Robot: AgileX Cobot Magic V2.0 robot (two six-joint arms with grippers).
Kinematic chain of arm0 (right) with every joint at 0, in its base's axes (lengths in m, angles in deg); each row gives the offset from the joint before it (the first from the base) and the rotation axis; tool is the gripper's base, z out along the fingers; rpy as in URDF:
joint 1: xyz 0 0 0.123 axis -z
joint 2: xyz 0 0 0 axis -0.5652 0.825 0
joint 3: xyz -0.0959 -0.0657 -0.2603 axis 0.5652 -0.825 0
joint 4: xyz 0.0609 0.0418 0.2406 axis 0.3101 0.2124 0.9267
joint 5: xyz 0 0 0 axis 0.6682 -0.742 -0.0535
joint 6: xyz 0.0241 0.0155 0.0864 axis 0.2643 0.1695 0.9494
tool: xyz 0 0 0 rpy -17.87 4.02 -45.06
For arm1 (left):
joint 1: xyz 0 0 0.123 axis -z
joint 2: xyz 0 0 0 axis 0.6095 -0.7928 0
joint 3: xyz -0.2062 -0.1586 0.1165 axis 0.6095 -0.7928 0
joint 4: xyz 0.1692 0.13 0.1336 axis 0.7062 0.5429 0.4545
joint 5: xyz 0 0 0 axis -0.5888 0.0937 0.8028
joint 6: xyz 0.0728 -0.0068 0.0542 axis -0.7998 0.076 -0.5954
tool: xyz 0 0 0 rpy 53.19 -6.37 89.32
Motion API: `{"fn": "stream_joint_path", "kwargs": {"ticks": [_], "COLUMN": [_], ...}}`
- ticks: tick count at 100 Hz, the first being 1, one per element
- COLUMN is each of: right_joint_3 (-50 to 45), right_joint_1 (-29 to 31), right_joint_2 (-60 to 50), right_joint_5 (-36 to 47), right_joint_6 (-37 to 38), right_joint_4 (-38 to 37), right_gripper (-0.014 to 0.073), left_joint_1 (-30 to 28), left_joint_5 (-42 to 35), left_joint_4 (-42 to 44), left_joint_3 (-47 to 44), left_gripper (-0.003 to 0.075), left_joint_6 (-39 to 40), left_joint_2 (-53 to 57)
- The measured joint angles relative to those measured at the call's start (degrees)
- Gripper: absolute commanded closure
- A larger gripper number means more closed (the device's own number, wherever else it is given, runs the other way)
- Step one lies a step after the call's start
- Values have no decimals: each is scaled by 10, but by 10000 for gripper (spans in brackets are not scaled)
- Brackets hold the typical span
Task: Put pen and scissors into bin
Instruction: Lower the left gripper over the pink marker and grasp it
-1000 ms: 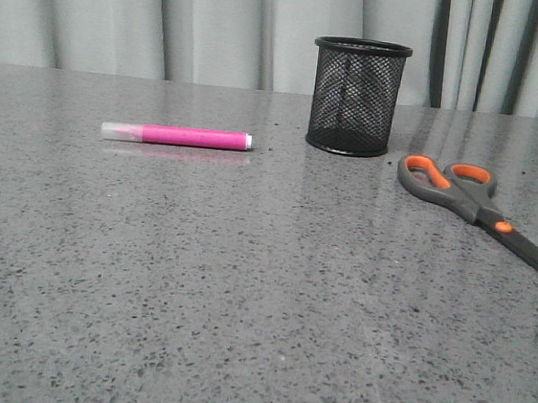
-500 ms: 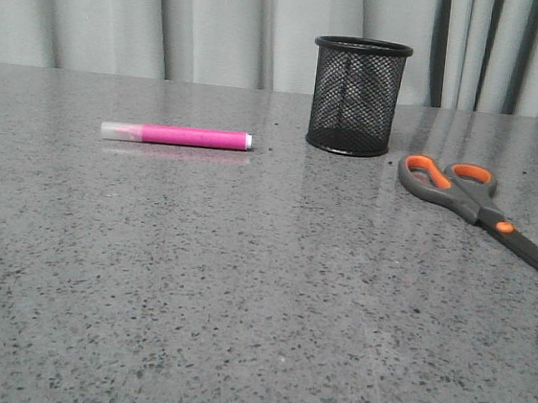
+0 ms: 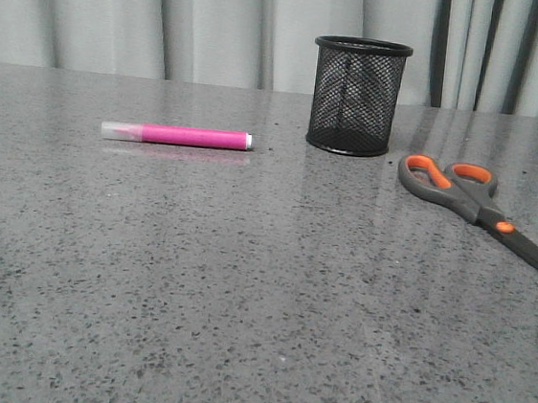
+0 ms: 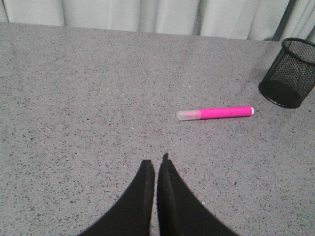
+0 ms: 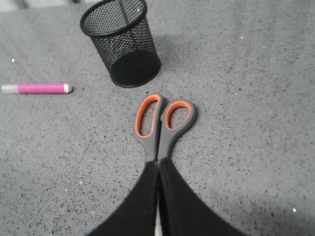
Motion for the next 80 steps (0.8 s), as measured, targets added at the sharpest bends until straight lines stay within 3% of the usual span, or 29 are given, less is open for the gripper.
{"fn": "stream_joint_path", "kwargs": {"ticks": [14,20,28,43,53,80], "right_joint_3": [15,17,19,18,18,18], "right_joint_1": [0,0,0,0,0,0], "right_joint_2": [18,21,22,22,22,22], "right_joint_5": [-4,-4,-5,-7,-8,-10], "right_joint_6": [-8,-10,-12,-15,-21,-41], "right_joint_4": [-2,-2,-3,-3,-3,-3], "right_gripper": [255,207,202,202,202,202], "left_joint_1": [0,0,0,0,0,0], "left_joint_5": [4,4,4,5,17,134], "left_joint_4": [-5,-18,-44,-131,-192,-272], "left_joint_3": [14,19,26,48,74,183], "left_gripper": [474,366,300,321,353,366], "left_joint_6": [-1,-6,-31,-118,-215,-497], "left_joint_2": [-34,-47,-61,-103,-147,-336]}}
